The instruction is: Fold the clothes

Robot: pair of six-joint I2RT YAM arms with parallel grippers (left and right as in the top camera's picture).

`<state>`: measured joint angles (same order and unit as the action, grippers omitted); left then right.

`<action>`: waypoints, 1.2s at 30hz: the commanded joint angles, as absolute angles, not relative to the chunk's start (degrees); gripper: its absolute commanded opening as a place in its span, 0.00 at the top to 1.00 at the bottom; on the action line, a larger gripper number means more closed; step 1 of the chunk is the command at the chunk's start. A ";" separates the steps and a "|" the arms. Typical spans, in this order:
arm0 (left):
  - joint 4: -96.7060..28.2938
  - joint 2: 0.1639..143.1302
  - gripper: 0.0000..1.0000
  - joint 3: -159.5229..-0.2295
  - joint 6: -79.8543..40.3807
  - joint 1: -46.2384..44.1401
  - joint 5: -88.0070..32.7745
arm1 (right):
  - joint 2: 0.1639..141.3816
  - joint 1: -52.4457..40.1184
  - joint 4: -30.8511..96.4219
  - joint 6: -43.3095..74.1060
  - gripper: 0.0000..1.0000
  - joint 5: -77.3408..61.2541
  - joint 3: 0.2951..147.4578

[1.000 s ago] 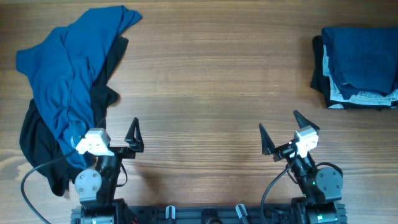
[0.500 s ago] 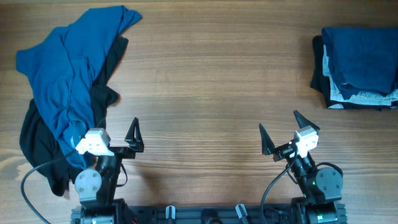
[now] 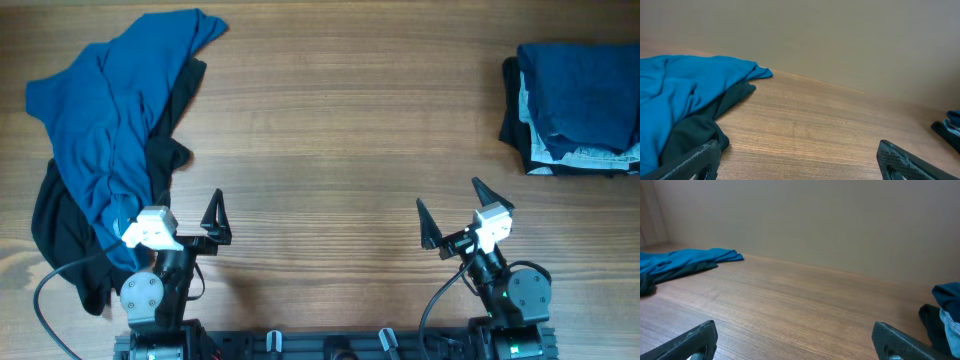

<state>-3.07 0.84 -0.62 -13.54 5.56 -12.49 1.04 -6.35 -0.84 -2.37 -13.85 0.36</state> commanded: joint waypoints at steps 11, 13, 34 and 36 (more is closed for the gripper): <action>-3.27 0.49 0.00 -0.34 -12.40 5.26 -12.16 | 0.64 -6.52 -0.99 -3.03 0.00 -12.01 0.30; -3.27 0.49 0.00 -0.34 -12.40 5.26 -12.16 | 0.64 -6.52 -0.99 -3.03 0.00 -12.01 0.30; -3.25 0.49 0.00 -0.34 -12.43 5.23 -12.84 | 0.64 -6.52 -4.75 -4.71 0.00 -11.40 0.32; -3.14 0.49 0.00 -0.34 -12.43 5.23 -13.91 | 0.64 -6.52 -5.45 -4.69 0.00 -11.40 0.32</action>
<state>-3.07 0.84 -0.64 -13.54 5.56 -12.53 1.04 -6.35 -4.32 -4.01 -12.51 0.36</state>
